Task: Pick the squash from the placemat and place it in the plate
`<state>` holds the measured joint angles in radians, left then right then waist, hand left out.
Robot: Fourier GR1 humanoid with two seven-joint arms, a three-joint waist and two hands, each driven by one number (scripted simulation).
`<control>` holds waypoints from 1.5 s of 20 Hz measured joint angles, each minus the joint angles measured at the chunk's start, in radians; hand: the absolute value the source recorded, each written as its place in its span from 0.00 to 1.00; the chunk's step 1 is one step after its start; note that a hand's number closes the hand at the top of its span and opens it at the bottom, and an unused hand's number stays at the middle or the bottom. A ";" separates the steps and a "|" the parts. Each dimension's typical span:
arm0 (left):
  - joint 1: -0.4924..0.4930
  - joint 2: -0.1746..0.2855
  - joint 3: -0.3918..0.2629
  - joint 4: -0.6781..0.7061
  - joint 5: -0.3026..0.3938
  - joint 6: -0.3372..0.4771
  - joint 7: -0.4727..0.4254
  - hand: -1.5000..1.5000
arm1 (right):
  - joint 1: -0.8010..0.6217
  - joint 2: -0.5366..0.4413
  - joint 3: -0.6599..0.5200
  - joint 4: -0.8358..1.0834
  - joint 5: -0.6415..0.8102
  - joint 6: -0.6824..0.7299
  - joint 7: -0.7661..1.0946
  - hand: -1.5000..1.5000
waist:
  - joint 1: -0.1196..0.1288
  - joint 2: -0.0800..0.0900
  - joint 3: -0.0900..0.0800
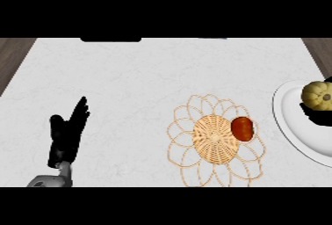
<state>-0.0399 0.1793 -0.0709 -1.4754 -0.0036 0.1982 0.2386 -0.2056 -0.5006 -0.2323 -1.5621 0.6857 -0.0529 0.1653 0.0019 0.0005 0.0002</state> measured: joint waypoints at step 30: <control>0.008 -0.040 0.012 0.003 -0.042 -0.017 -0.015 0.50 | -0.299 -0.176 -0.141 0.996 -0.111 0.241 -0.636 0.00 | 0.007 0.003 0.002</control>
<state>-0.0319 0.1391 -0.0585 -1.4726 -0.0453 0.1808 0.2240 -0.5050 -0.6767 -0.3729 -0.5657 0.5749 0.1883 -0.4709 0.0085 0.0033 0.0021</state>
